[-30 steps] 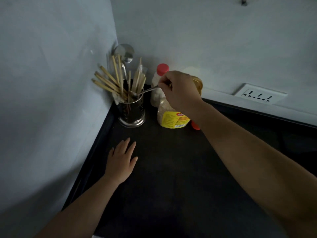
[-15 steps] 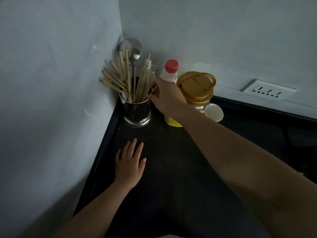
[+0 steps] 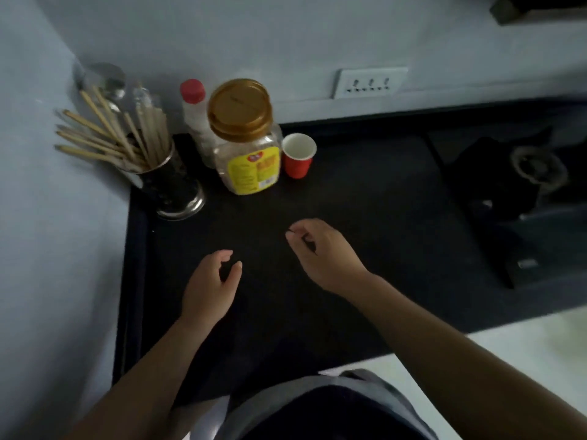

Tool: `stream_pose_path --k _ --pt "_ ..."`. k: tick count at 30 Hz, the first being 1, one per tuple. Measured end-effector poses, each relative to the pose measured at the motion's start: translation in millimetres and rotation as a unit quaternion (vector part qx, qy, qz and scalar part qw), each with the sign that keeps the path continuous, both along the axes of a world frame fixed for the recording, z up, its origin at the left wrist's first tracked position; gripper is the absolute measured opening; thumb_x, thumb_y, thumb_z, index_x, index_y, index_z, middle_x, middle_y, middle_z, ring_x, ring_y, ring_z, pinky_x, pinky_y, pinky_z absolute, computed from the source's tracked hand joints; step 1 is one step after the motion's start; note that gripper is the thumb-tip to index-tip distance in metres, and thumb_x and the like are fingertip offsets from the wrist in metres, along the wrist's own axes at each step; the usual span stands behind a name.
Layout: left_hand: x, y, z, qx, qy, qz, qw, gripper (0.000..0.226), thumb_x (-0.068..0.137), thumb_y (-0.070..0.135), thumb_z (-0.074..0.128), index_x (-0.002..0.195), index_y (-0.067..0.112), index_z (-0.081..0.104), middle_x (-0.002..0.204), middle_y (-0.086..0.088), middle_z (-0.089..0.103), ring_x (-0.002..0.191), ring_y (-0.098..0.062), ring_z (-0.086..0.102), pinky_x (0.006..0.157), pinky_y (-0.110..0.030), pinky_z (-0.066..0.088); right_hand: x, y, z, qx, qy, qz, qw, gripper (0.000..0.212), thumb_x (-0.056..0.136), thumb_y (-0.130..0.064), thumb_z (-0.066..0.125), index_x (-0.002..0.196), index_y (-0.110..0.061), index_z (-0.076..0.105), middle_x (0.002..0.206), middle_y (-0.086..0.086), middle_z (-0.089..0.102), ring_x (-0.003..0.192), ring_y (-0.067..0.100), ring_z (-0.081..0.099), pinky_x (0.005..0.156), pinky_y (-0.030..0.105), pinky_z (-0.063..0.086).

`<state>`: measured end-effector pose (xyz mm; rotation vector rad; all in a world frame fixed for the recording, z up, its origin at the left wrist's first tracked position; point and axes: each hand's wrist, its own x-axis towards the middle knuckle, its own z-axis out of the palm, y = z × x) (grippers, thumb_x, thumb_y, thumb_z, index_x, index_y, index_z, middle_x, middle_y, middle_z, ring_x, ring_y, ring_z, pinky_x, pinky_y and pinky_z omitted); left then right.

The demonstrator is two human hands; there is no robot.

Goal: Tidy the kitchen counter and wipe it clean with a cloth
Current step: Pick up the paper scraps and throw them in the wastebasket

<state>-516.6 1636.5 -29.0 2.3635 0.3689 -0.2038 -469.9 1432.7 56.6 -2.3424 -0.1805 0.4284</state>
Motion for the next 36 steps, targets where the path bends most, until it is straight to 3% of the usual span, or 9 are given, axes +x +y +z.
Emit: stream_pose_path --k 5,10,13,17,21,26,31,36 --pt "-61 -93 37 -0.168 0.05 -0.049 0.983 0.023 0.091 0.039 0.048 0.108 0.029 0.06 0.102 0.016 0.063 0.094 0.006 0.058 0.069 -0.009 0.04 -108 -92 -19 0.055 0.021 -0.097 0.994 0.03 0.092 -0.042 0.047 0.115 -0.026 0.056 0.108 -0.012 0.055 0.097 0.002 0.054 0.087 0.023 0.047" --pt "-126 -198 52 -0.263 0.125 -0.132 0.947 0.02 0.093 0.032 0.047 0.103 0.027 0.063 0.102 0.011 0.067 0.094 0.005 0.061 0.072 -0.01 0.043 -224 -193 -27 0.04 -0.002 -0.215 0.976 0.031 0.091 -0.041 0.049 0.114 -0.023 0.059 0.113 -0.008 0.06 0.098 0.005 0.055 0.082 0.025 0.05" --pt "-160 -260 54 -0.265 0.155 -0.205 0.929 0.017 0.093 0.026 0.048 0.1 0.025 0.064 0.1 0.01 0.067 0.091 0.005 0.061 0.074 -0.014 0.041 -288 -249 -24 0.036 -0.008 -0.29 0.956 0.033 0.09 -0.042 0.048 0.115 -0.023 0.058 0.115 -0.007 0.06 0.102 0.007 0.054 0.085 0.028 0.05" --pt "-192 -348 55 -0.253 0.174 -0.336 0.89 0.015 0.093 0.018 0.049 0.098 0.019 0.062 0.098 0.008 0.067 0.084 0.006 0.061 0.067 -0.003 0.041 -364 -310 -18 0.035 -0.021 -0.395 0.918 0.035 0.09 -0.044 0.046 0.115 -0.022 0.058 0.114 -0.006 0.06 0.102 0.007 0.054 0.086 0.028 0.049" --pt "-218 -428 62 -0.227 0.178 -0.454 0.843 0.015 0.092 0.019 0.05 0.092 0.026 0.063 0.096 0.01 0.068 0.088 0.003 0.063 0.068 -0.004 0.042 -437 -349 -18 0.062 -0.023 -0.53 0.846 0.034 0.09 -0.046 0.043 0.112 -0.024 0.059 0.112 -0.011 0.06 0.101 0.004 0.054 0.086 0.028 0.049" --pt "-240 -511 64 -0.194 0.19 -0.552 0.789 0.014 0.092 0.02 0.049 0.097 0.022 0.063 0.098 0.007 0.068 0.085 0.003 0.062 0.068 -0.005 0.044 -490 -381 -24 0.103 -0.025 -0.667 0.737 0.026 0.092 -0.038 0.045 0.108 -0.024 0.06 0.108 -0.012 0.06 0.098 0.001 0.055 0.084 0.023 0.047" --pt "-244 -583 51 -0.173 0.218 -0.593 0.756 0.014 0.092 0.021 0.05 0.093 0.025 0.063 0.096 0.007 0.068 0.081 0.004 0.062 0.067 -0.006 0.046 -501 -428 -36 0.12 -0.014 -0.71 0.694 0.021 0.093 -0.035 0.046 0.106 -0.024 0.06 0.104 -0.014 0.059 0.096 -0.005 0.054 0.081 0.017 0.046" --pt "-223 -688 37 -0.159 0.222 -0.621 0.735 0.015 0.093 0.023 0.05 0.091 0.029 0.063 0.097 0.008 0.068 0.084 0.003 0.062 0.068 -0.007 0.045 -487 -518 -45 0.121 -0.006 -0.73 0.673 0.021 0.093 -0.034 0.047 0.106 -0.023 0.06 0.106 -0.012 0.059 0.096 -0.002 0.054 0.084 0.022 0.046"
